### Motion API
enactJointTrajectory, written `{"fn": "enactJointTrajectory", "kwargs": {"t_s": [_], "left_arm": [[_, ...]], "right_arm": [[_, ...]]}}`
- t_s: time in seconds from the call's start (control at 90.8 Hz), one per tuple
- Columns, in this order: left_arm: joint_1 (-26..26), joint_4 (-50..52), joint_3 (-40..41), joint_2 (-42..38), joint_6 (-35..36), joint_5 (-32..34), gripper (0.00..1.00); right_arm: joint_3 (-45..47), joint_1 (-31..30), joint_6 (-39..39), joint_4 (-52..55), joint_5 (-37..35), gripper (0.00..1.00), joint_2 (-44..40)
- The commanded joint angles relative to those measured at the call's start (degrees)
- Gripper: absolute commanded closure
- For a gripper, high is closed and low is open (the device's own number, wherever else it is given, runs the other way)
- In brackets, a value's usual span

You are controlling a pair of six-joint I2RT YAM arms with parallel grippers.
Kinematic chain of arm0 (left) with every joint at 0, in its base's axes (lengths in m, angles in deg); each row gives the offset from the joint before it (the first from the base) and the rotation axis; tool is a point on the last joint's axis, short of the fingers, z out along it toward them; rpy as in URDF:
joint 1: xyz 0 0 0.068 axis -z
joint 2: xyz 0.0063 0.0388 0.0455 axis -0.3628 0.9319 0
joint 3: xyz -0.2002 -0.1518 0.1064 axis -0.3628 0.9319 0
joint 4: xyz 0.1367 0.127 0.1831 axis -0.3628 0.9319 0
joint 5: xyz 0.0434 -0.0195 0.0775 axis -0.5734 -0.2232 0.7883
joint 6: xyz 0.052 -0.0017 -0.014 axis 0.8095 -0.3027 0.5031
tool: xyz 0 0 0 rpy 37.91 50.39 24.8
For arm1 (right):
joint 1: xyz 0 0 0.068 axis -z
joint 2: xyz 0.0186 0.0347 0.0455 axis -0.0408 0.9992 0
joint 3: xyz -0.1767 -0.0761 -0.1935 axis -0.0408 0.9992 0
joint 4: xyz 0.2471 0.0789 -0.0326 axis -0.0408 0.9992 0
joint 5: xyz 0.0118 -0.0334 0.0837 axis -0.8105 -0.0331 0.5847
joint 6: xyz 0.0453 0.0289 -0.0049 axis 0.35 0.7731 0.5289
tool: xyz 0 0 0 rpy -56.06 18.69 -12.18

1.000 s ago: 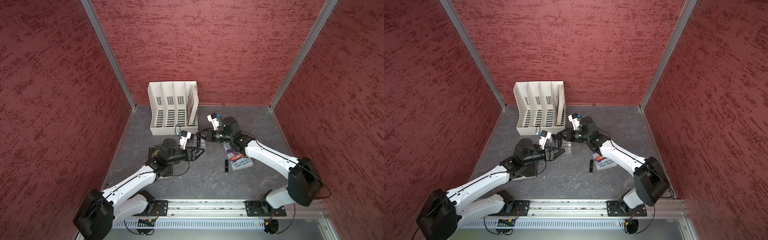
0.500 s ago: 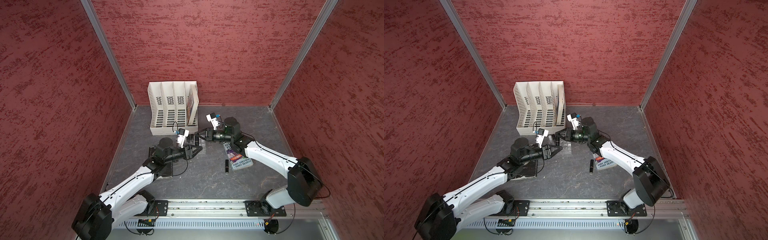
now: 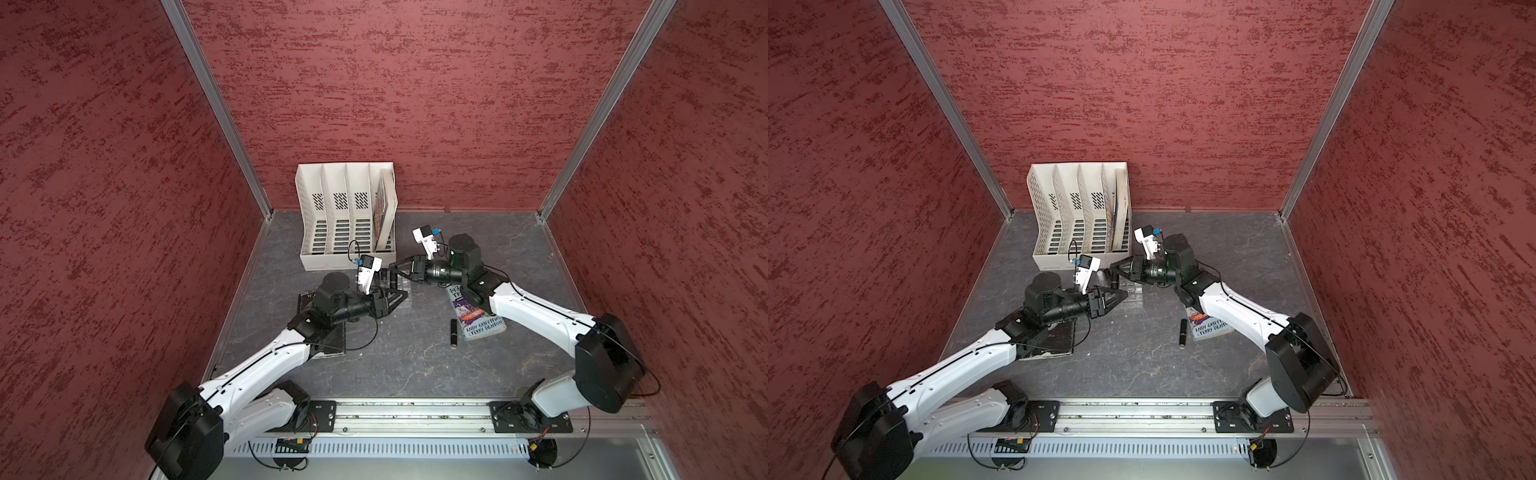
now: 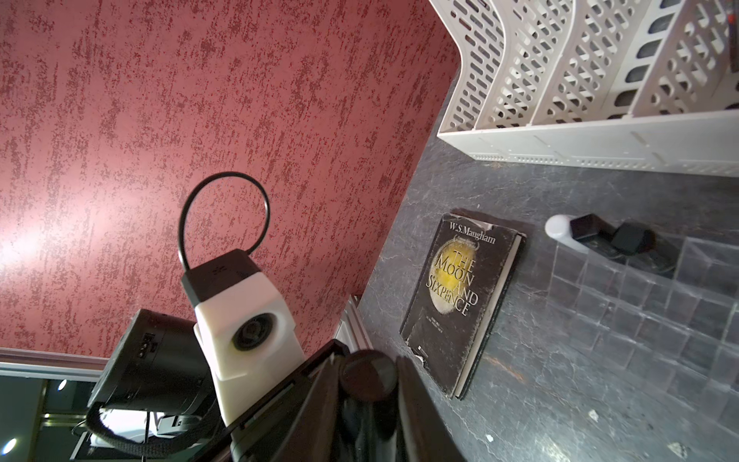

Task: Arrange the lipsticks in the organizer
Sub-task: Pick up the lipstick at the center of the board.

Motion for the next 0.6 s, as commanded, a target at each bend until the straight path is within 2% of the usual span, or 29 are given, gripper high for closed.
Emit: {"fn": "enactJointTrajectory", "kwargs": {"t_s": [0.0,0.264,0.474,0.584], "left_arm": [[0.4,1.7,-1.7,0.6,2.0,2.2,0.57],[3.9,9.4,-6.3,3.0,10.4,8.9,0.60],[6.4,11.4,-9.0,6.1,13.5,11.8,0.65],[7.6,13.9,-9.9,6.3,15.6,15.8,0.65]], "right_arm": [[0.4,-0.7,-0.9,1.5,-3.2,0.83,-2.4],[-0.3,-1.8,0.0,9.1,-11.7,0.86,-4.4],[-0.7,-2.4,0.7,12.8,-14.9,0.86,-4.2],[-0.5,-2.5,1.0,14.0,-16.4,0.87,-4.5]]}}
